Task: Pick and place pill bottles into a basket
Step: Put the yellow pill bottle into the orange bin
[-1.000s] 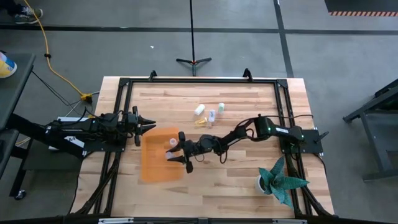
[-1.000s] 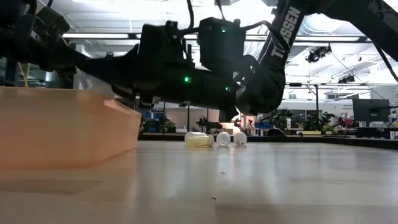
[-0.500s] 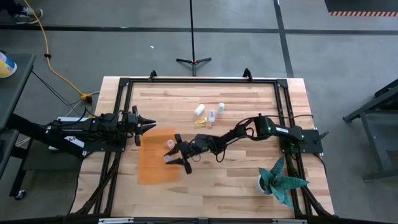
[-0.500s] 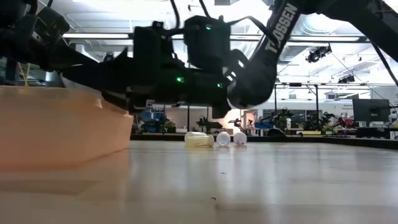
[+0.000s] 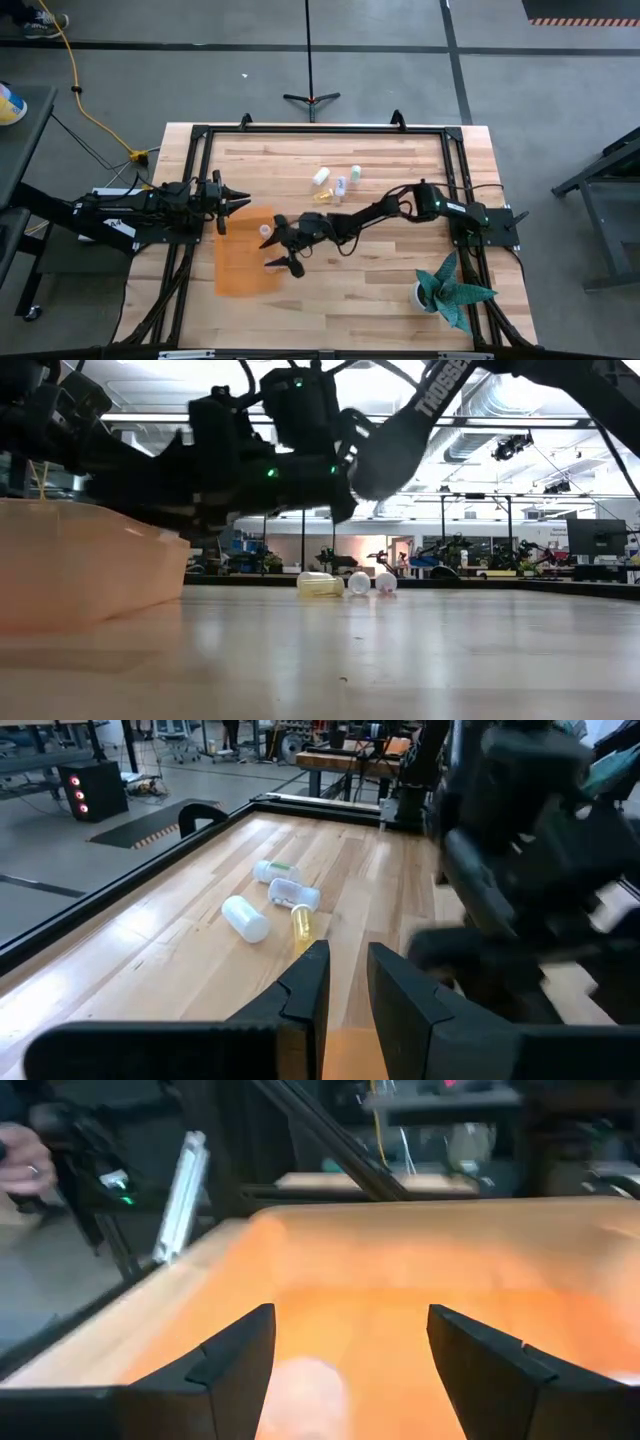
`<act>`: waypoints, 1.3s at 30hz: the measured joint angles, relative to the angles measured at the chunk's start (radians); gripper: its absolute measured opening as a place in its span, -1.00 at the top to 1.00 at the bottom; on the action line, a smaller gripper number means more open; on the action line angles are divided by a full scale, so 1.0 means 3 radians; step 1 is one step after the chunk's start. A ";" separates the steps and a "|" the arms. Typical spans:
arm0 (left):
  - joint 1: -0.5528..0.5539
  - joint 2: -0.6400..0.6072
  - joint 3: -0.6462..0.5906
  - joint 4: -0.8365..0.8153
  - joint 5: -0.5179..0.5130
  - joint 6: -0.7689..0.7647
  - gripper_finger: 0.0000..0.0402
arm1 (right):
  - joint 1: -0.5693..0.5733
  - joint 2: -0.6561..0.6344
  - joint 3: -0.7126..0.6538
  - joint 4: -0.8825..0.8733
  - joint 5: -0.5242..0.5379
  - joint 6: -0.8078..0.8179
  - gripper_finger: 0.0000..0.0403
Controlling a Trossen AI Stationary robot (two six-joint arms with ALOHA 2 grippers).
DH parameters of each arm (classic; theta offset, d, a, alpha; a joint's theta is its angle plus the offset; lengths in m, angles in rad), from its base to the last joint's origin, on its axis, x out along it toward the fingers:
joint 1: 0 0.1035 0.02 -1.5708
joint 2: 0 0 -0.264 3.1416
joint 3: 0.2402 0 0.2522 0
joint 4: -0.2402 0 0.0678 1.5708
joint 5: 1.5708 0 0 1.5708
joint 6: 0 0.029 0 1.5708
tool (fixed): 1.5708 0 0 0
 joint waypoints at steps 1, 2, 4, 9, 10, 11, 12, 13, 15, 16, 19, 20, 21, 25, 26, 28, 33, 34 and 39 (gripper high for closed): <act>0.0000 -0.0001 0.0000 0.0000 -0.0002 0.0000 0.46 | -0.0031 -0.0099 -0.0024 -0.0083 0.0009 -0.0035 -0.25; 0.0000 -0.0001 0.0000 -0.0001 -0.0002 0.0000 0.46 | -0.0063 -0.0195 -0.0057 -0.0155 0.0010 -0.0074 -0.26; 0.0000 -0.0001 0.0000 0.0000 -0.0002 0.0000 0.46 | -0.0127 -0.0423 -0.0169 -0.0289 0.0022 -0.0133 -0.26; 0.0000 -0.0001 0.0000 -0.0002 -0.0002 0.0000 0.46 | -0.0292 -0.0981 -0.0711 -0.0474 0.0223 -0.0339 -0.26; 0.0000 -0.0001 0.0000 -0.0003 -0.0002 0.0000 0.46 | -0.0335 -0.1114 -0.0860 -0.0457 0.0297 -0.0402 -0.26; 0.0000 -0.0001 0.0001 -0.0001 -0.0002 0.0000 0.46 | -0.0383 -0.1246 -0.1025 -0.0430 0.0393 -0.0451 -0.26; 0.0000 -0.0001 0.0000 -0.0001 -0.0002 0.0000 0.46 | -0.0435 -0.1365 -0.1183 -0.0409 0.0506 -0.0489 -0.26; 0.0000 -0.0001 0.0000 -0.0001 -0.0002 0.0001 0.46 | -0.0494 -0.1485 -0.1353 -0.0392 0.0607 -0.0518 -0.26; 0.0000 0.0000 0.0000 0.0000 -0.0002 0.0001 0.46 | -0.0624 -0.1689 -0.1663 -0.0438 0.0663 -0.0595 -0.26; 0.0000 0.0000 0.0000 -0.0001 -0.0002 0.0000 0.46 | -0.0690 -0.1778 -0.1795 -0.0448 0.0663 -0.0645 -0.26; 0.0000 0.0000 0.0000 -0.0001 0.0000 0.0001 0.46 | -0.0875 -0.2006 -0.2066 -0.0551 0.0577 -0.0922 -0.26; 0.0000 -0.0001 0.0000 -0.0001 0.0000 0.0001 0.46 | -0.0929 -0.2055 -0.2112 -0.0656 0.0577 -0.0998 -0.26; 0.0000 -0.0001 0.0000 -0.0001 0.0000 0.0001 0.46 | -0.0977 -0.2080 -0.2134 -0.0813 0.0574 -0.1054 -0.26; 0.0000 -0.0001 0.0000 -0.0001 0.0000 0.0001 0.46 | -0.1137 -0.2079 -0.2013 -0.1485 0.0397 -0.1230 -0.26; 0.0000 0.0000 0.0000 -0.0001 0.0000 0.0001 0.46 | -0.1158 -0.2058 -0.1950 -0.1594 0.0378 -0.1296 -0.26; 0.0000 -0.0001 0.0000 -0.0001 0.0000 0.0001 0.46 | -0.1176 -0.2048 -0.1861 -0.1796 0.0409 -0.1401 -0.26; 0.0000 0.0000 0.0000 -0.0005 0.0000 0.0001 0.46 | -0.1171 -0.2041 -0.1735 -0.1964 0.0258 -0.1639 -0.26; 0.0000 -0.0001 0.0001 -0.0013 0.0001 0.0001 0.46 | -0.1162 -0.2036 -0.1714 -0.1995 0.0232 -0.1670 -0.26; 0.0000 0.0000 0.0000 -0.0024 0.0001 0.0001 0.46 | -0.1137 -0.1951 -0.1625 -0.2284 0.0448 -0.1697 -0.26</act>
